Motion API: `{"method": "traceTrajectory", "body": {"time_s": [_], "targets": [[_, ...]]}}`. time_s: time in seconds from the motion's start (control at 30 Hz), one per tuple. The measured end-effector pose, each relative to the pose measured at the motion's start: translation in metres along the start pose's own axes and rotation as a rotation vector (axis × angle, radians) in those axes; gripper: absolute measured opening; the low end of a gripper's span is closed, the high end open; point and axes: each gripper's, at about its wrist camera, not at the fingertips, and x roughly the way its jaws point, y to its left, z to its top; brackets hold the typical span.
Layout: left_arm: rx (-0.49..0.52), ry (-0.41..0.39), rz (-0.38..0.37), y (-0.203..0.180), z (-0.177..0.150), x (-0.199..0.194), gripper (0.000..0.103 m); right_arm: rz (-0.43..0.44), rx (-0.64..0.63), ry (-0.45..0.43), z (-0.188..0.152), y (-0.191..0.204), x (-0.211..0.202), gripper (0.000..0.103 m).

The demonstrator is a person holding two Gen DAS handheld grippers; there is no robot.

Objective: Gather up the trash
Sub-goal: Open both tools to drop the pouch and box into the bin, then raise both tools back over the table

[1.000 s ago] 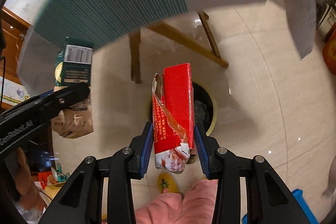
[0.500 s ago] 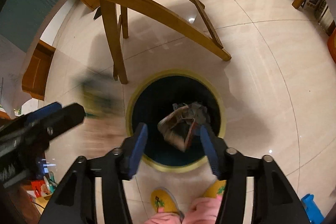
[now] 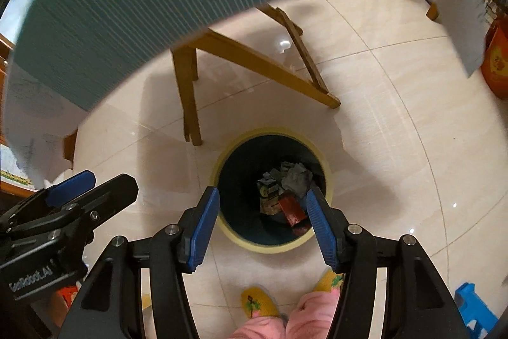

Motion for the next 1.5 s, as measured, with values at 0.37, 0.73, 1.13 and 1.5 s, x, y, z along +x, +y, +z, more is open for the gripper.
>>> {"method": "traceTrajectory", "body": {"time_s": [0.37,0.73,1.13,1.5], "targets": [[0.011,-0.045,-0.040,0.001,0.010,-0.142,0.080,0.012,-0.039,-0.026,0.013,0.046,-0.141,0.058],[0.064,-0.190,-0.065,0.014,0.032,-0.284,0.080,0.021,-0.105,-0.165,0.026,0.104,-0.278,0.060],[0.093,-0.346,-0.077,0.022,0.074,-0.359,0.081,0.003,-0.146,-0.344,0.061,0.130,-0.372,0.063],[0.113,-0.402,-0.098,0.011,0.132,-0.363,0.081,-0.022,-0.127,-0.422,0.127,0.126,-0.385,0.073]]}}
